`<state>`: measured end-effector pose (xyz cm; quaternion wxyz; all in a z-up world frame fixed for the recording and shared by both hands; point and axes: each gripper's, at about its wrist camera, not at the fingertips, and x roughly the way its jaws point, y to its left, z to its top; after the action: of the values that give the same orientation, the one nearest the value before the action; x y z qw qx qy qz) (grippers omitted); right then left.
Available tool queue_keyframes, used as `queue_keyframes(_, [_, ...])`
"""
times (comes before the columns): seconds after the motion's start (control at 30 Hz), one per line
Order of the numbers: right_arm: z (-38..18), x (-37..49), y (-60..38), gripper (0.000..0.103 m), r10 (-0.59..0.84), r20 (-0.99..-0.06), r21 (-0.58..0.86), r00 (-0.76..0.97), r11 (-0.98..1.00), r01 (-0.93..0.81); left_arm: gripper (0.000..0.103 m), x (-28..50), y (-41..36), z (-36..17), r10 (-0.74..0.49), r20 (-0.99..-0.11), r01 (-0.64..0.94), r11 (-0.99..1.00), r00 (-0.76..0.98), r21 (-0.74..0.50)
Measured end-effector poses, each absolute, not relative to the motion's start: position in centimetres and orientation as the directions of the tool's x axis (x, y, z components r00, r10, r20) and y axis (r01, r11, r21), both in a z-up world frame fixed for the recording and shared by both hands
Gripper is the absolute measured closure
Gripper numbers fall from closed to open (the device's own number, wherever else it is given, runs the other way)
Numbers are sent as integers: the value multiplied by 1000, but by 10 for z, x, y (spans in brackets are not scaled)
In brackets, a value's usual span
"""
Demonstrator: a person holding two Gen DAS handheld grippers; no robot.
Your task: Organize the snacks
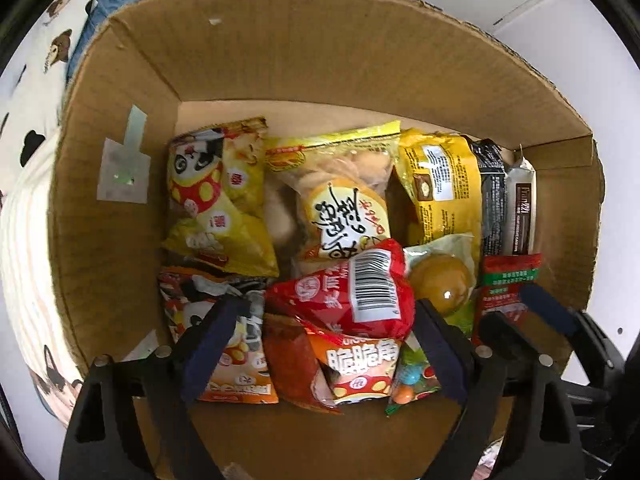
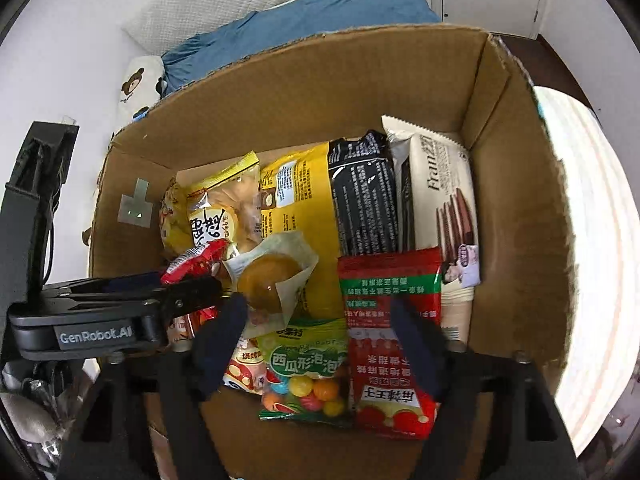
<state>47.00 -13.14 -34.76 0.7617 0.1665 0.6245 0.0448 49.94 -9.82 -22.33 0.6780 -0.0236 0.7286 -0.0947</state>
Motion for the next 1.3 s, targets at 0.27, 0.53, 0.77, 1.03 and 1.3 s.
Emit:
queue_keyframes(0.27, [-344, 463, -135, 8, 236, -953, 265, 188, 953, 145, 13, 488, -85, -210, -150, -989, 94, 984, -18, -151])
queue_keyframes(0.53, [-331, 449, -136, 8, 233, -950, 266, 206, 953, 145, 13, 463, -83, -183, -136, -990, 95, 987, 37, -132])
queue_keyframes(0.77, [-305, 423, -141, 8, 220, -939, 262, 265, 955, 137, 13, 437, -76, -146, -129, -984, 112, 987, 121, -115])
queue_keyframes(1.03, [-263, 378, -148, 3, 156, -914, 221, 374, 966, 137, 13, 389, -75, -102, -94, -949, 126, 990, 300, -59])
queue_keyframes(1.3, [-206, 320, -138, 2, 135, -848, 215, 512, 971, 101, 13, 324, -68, -52, -102, -880, 128, 991, 464, -48])
